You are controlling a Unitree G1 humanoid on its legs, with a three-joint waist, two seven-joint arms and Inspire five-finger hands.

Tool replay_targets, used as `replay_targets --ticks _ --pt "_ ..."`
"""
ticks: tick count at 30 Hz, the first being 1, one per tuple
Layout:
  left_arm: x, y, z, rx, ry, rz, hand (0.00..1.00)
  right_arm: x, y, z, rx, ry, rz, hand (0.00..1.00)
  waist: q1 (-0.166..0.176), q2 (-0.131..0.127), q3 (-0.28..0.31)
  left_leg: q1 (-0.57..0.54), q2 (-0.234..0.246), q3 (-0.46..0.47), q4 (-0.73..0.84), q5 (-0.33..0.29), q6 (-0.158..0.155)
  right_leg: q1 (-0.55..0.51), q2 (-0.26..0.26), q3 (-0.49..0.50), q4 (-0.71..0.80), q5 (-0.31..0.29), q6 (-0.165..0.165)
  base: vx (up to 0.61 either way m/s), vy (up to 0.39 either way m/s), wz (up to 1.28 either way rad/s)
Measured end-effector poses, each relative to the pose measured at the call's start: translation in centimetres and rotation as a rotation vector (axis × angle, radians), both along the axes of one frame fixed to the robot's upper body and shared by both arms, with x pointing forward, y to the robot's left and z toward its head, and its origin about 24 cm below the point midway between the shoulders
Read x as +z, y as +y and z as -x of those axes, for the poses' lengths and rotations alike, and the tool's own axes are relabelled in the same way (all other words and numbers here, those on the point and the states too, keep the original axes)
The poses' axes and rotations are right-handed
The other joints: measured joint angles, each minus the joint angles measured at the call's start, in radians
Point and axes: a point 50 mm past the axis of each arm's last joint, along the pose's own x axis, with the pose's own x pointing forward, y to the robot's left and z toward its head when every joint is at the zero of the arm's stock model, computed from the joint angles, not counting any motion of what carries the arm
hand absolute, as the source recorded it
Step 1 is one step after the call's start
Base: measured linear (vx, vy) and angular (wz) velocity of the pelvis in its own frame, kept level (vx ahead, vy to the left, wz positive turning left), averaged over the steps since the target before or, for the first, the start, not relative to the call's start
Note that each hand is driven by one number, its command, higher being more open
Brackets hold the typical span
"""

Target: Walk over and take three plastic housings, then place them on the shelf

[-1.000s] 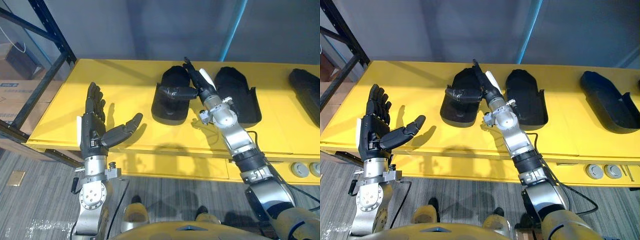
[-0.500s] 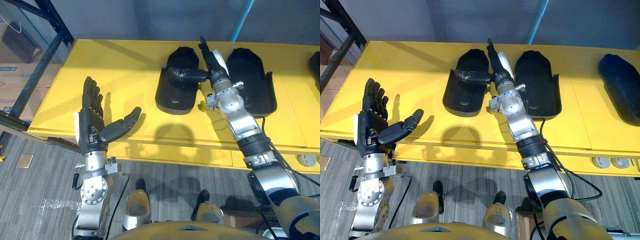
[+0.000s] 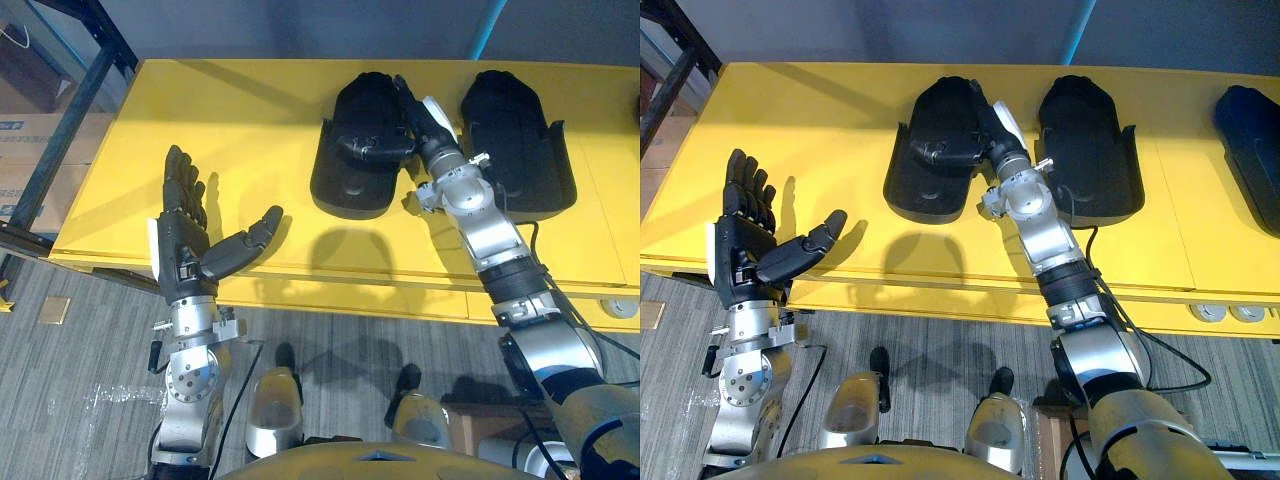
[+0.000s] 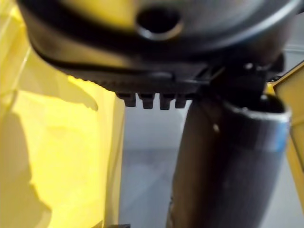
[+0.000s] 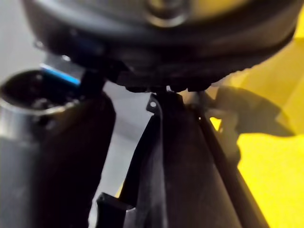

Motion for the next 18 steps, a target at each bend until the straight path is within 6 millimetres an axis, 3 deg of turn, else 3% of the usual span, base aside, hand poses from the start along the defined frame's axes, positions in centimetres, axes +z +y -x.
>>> replay_targets --ticks 6,18 --pt "0.10 0.00 -0.08 0.002 -0.005 0.001 1.00 0.92 -0.24 -0.14 0.001 -0.024 0.033 1.00 0.002 0.001 0.013 -0.015 0.000 -0.007 0.006 0.001 0.001 -0.013 -0.001 -0.005 0.010 -0.004 -0.001 0.00 -0.004 0.01" --pt "0.53 -0.14 -0.44 -0.007 -0.027 0.000 1.00 0.82 -0.61 -0.55 -0.010 -0.025 0.036 1.00 0.007 0.000 0.013 -0.017 0.000 -0.009 0.012 0.002 0.002 -0.012 -0.003 -0.005 0.015 -0.005 -0.001 0.00 -0.002 0.00"
